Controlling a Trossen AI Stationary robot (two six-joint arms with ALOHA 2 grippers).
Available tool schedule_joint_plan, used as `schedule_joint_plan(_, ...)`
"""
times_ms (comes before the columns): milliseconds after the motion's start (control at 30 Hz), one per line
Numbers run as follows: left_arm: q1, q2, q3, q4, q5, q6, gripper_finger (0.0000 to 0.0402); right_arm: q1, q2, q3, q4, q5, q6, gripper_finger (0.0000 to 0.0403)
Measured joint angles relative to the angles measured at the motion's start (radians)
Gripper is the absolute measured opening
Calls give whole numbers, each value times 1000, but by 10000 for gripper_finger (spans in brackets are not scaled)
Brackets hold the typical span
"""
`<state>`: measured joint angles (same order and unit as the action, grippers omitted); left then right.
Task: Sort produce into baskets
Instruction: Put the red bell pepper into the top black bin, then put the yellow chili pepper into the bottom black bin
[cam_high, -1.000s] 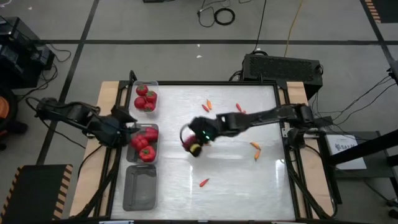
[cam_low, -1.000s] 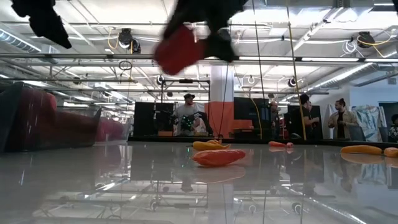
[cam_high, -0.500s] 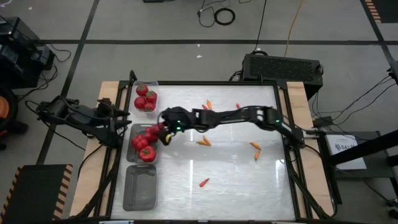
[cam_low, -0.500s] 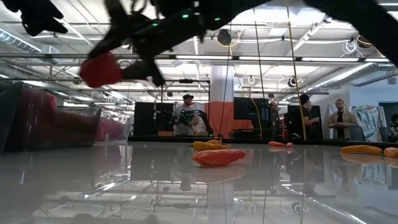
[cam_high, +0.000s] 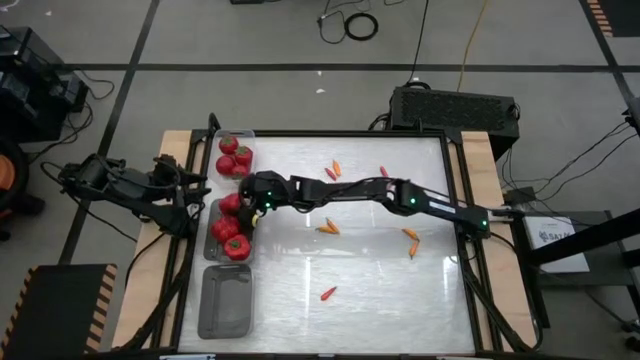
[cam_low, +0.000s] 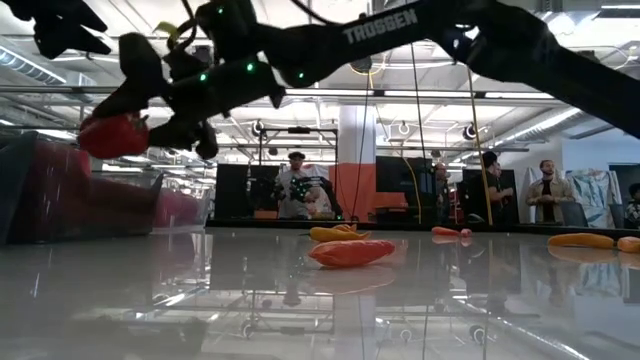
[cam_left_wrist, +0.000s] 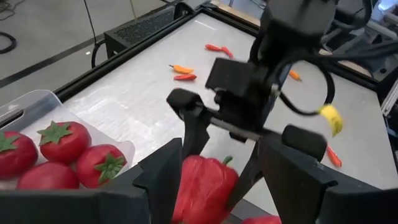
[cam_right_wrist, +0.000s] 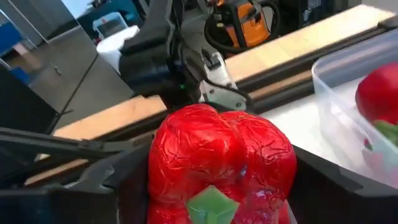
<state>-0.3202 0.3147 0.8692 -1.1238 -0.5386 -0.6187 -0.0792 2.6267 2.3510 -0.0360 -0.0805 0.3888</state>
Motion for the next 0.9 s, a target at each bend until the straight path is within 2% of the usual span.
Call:
schedule_joint_plan(200,0,0,0,-1,-15,-28,216,0,43,0,70,7,0,288)
schedule_joint_plan(367,0,0,0,-2,-16,-31,216,3,53,0,63,0,-8,291)
schedule_joint_plan(700,0,0,0,-2,-20,-31,216,1,53,0,54,-1,-27,349)
schedule_joint_plan(900,0,0,0,-18,-20,-30,216,-11,41,0,20,-1,0,356)
